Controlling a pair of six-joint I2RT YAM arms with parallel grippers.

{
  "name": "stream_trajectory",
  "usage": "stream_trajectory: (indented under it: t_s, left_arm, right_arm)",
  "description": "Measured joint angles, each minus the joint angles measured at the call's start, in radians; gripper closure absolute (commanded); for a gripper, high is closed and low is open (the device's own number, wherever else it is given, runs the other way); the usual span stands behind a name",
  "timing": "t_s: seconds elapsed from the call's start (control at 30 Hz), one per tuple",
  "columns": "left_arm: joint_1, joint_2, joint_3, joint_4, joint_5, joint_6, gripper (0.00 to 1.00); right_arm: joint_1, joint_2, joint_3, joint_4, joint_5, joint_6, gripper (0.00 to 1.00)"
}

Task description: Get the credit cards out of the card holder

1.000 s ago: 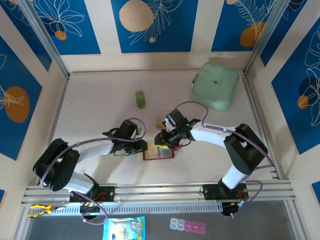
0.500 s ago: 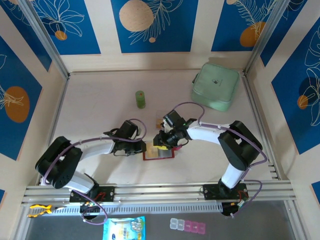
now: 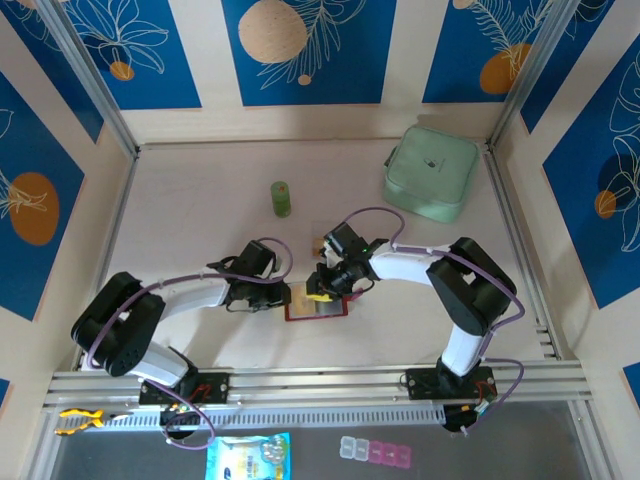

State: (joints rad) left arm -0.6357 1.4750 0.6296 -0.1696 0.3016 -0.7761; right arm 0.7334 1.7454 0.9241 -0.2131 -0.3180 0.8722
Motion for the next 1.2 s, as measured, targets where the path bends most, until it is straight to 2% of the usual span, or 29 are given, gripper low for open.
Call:
stream_trajectory:
  t_s: [0.6,1.2]
  left_arm:
    - [0.012,0.009,0.019,-0.026,-0.012,0.019,0.83]
    - [0.013,-0.049,0.041,-0.070,-0.010,0.018,0.92]
  right_arm:
    - [0.000,0.026,0.002,0.010,0.010,-0.005,0.75]
    - [0.000,-0.029,0.001,-0.018,0.056,-0.016,0.75]
